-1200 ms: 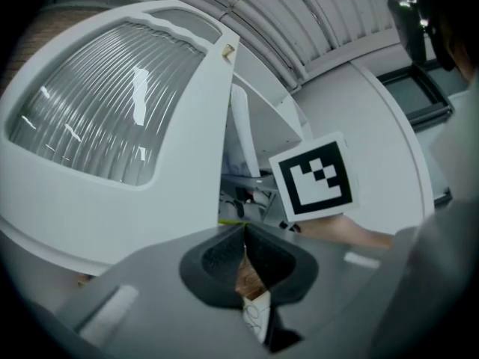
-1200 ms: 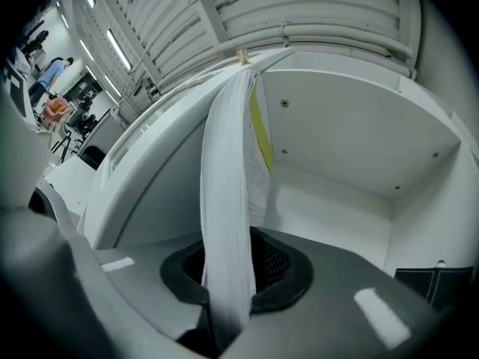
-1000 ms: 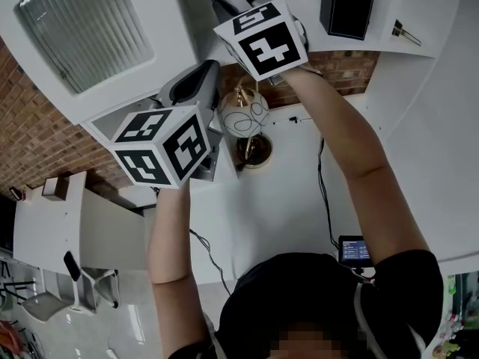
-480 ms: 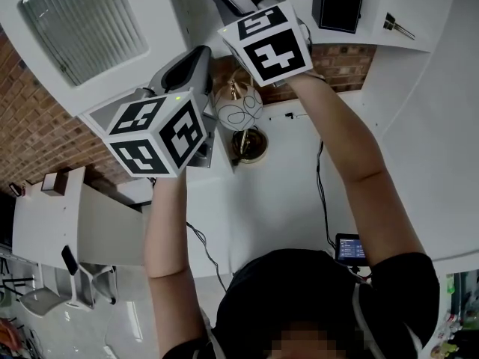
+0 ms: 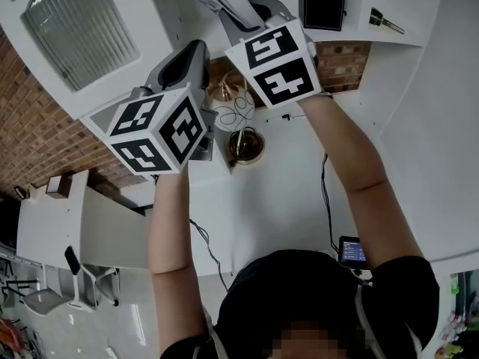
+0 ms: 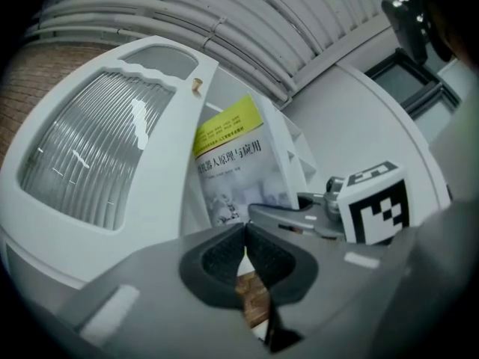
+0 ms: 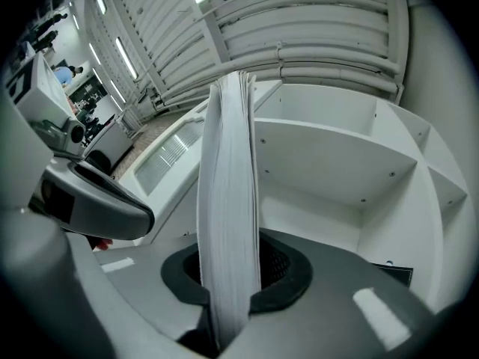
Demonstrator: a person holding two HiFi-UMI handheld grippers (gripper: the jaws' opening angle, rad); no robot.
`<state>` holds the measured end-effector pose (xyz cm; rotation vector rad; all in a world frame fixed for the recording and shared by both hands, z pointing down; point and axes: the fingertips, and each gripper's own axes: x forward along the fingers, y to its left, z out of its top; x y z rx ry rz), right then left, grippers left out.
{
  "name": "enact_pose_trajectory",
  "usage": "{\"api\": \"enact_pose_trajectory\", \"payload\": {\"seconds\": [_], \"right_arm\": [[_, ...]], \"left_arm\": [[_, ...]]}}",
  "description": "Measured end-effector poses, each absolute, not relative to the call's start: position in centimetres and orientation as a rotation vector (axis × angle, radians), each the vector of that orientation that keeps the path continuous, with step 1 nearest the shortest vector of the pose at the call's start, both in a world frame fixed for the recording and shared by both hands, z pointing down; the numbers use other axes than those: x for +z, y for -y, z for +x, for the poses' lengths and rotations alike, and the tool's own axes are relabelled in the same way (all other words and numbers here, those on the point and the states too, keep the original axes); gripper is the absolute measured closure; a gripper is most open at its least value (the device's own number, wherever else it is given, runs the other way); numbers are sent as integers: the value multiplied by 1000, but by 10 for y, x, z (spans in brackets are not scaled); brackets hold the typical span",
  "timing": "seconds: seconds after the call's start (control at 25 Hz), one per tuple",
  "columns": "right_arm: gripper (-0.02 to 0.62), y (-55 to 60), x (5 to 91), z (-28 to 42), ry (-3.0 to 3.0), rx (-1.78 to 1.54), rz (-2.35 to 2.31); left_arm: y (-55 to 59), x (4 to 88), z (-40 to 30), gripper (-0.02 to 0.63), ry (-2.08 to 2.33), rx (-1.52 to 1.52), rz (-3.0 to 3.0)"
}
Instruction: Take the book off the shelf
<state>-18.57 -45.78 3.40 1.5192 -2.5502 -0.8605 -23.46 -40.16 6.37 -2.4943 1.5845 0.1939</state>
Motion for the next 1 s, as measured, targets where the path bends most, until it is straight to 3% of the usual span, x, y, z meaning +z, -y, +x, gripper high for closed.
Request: {"api": "enact_pose_trajectory", "payload": {"seconds": [1.0], "right_arm": [[528, 372, 58, -114, 2614, -1045, 1579]], "left_arm": [[383, 96, -171, 597, -1580, 256, -2538]]}}
